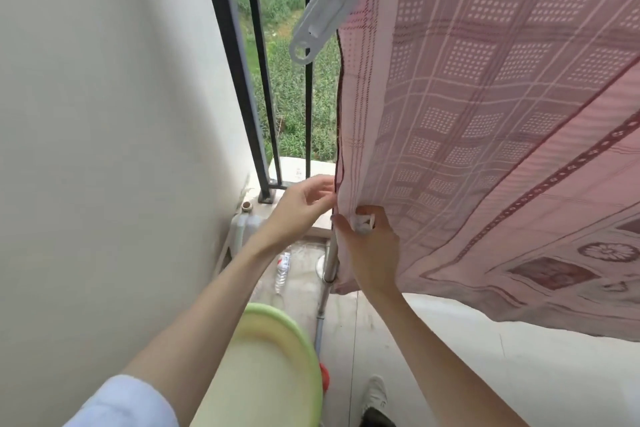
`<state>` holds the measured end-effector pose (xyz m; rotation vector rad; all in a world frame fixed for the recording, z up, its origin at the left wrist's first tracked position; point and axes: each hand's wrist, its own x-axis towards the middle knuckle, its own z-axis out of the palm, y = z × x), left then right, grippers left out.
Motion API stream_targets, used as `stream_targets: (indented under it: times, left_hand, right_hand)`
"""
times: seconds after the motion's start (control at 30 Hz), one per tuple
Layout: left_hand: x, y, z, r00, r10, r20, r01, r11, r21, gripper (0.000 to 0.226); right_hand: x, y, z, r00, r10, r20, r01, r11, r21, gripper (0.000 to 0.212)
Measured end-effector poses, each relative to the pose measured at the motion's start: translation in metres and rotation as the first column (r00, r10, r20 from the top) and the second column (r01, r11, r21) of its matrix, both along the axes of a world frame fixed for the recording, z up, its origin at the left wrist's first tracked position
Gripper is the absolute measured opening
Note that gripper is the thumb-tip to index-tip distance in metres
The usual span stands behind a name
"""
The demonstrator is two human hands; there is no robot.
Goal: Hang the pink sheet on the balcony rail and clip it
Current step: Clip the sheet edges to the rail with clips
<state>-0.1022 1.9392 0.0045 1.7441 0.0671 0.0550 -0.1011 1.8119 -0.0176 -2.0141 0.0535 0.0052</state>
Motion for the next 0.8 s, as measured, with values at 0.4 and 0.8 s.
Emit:
stream_targets:
  times: [0.4, 0.8]
  left_hand:
    - [-0.004, -0.004, -0.036, 0.972, 0.218, 0.088, -0.214, 0.975, -0.057, 0.02]
    - [-0.013, -0.003, -0.058, 0.955, 0.297, 0.016, -0.296, 0.954, -0.053, 0.005]
  right_hand:
    - [0.01, -0.027, -0.044, 0.989, -0.146, 0.038, 0.144, 0.988, 0.056, 0.01]
    - [-0.01, -0.022, -0.078, 0.979, 0.062, 0.193, -0.048, 0.996, -0.072, 0.009]
